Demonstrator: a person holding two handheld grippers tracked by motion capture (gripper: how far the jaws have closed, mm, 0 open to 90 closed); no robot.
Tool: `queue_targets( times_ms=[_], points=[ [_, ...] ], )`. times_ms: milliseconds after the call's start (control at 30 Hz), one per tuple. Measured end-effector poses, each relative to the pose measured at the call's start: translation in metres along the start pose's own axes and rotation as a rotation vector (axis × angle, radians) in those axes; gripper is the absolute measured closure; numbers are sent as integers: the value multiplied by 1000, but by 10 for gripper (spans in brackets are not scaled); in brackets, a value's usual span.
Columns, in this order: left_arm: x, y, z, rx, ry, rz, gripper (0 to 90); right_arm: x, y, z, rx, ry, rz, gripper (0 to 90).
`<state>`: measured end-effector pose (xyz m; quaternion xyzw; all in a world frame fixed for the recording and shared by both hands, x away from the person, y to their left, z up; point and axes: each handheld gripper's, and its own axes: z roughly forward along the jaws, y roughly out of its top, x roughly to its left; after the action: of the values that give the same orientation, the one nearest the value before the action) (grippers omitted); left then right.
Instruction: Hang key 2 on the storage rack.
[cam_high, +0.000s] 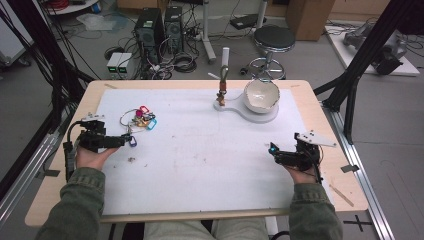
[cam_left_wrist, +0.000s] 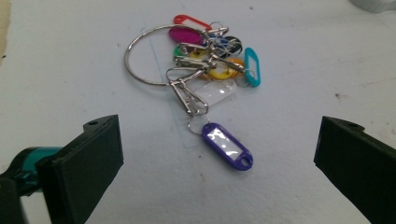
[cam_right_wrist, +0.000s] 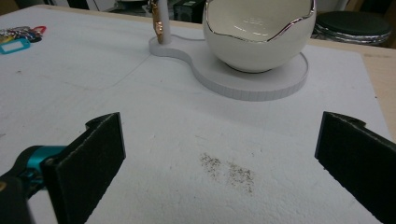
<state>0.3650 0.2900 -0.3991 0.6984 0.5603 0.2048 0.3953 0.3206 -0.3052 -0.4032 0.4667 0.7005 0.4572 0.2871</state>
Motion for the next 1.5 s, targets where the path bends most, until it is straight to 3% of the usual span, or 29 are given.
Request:
queue_targets(
  times_ms=[333, 467, 533, 633, 867, 1100, 1300, 1500],
  points=[
    [3, 19, 13, 42, 11, 5, 17, -1, 0, -1, -8, 17, 21, 7],
    [2, 23, 21, 55, -14, -19, 17, -1, 0, 0, -11, 19, 15, 8],
    [-1, 26, 27, 74, -7, -1, 17, 0, 0, 0, -15, 20, 7, 8],
    [-2, 27, 32, 73, -12, -9, 17, 0, 0, 0, -12, 21, 8, 7],
    [5, 26, 44, 90, 15, -45, 24, -1, 0, 0, -15, 21, 11, 8],
    [10, 26, 58, 142, 45, -62, 26, 0, 0, 1, -12, 24, 12, 8],
    [13, 28, 64, 151, 62, -100, 145, 0, 0, 1, -10, 24, 10, 8],
    [12, 26, 68, 183, 64, -99, 268, -1, -1, 0, -10, 25, 10, 7]
  ],
)
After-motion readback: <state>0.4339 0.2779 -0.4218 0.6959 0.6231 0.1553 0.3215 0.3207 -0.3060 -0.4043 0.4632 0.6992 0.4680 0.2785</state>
